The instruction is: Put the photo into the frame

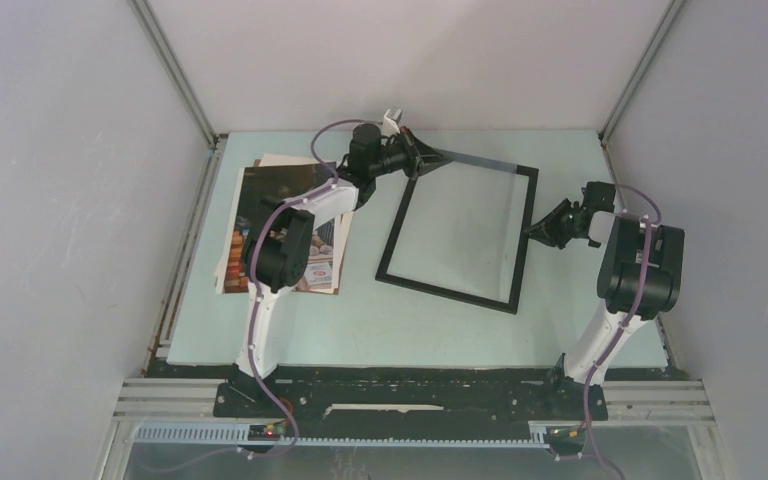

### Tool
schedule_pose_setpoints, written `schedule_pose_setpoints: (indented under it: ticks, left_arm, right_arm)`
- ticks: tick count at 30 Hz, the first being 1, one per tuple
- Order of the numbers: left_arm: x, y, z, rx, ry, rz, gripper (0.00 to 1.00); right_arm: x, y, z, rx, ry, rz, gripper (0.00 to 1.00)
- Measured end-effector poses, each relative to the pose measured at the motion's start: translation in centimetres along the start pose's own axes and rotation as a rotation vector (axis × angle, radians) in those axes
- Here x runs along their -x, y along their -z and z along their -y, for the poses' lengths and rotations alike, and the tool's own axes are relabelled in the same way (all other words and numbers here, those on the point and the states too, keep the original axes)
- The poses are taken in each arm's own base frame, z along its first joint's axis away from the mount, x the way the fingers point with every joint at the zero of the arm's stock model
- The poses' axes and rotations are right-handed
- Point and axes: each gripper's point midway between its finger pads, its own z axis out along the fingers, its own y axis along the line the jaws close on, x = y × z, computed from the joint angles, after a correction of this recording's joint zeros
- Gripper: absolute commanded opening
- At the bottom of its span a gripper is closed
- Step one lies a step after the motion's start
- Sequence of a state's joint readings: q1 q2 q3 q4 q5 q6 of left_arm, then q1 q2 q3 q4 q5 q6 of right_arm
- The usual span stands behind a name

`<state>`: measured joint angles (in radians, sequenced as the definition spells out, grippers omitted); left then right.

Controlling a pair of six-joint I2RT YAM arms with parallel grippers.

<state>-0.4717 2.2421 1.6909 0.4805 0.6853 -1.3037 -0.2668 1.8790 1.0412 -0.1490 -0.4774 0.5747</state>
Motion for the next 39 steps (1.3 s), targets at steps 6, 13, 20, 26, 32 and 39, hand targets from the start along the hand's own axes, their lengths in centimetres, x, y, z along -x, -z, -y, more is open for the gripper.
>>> schedule_pose_setpoints:
  ticks: [6,13,20,26,32,39]
  left_arm:
    - [-0.7,0.4,2.5,-0.130,-0.021,-0.025,0.00]
    - [-1.9,0.3,5.0,-0.214,0.008,-0.057,0.00]
    - [-2.6,-0.2,4.5,-0.205,0.156,-0.033,0.00]
    - [-1.4,-0.4,3.5,-0.179,0.270,0.045,0.00]
    - [-0.5,-0.5,3.3,-0.181,0.300,0.094,0.00]
    - [-0.4,-0.9,2.4,-0.173,0.328,0.109,0.00]
  right_arm:
    - [0.0,0.0,0.0,0.002,0.000,0.000,0.27]
    - [0.1,0.0,0.0,-0.001,0.000,0.002,0.33]
    - [0.0,0.0,0.1,-0.006,-0.002,0.001,0.34]
    - [0.1,0.0,0.2,-0.006,-0.003,0.002,0.35]
    - [0.2,0.1,0.3,-0.007,-0.008,0.006,0.35]
    - [0.3,0.1,0.3,-0.005,-0.008,0.006,0.35]
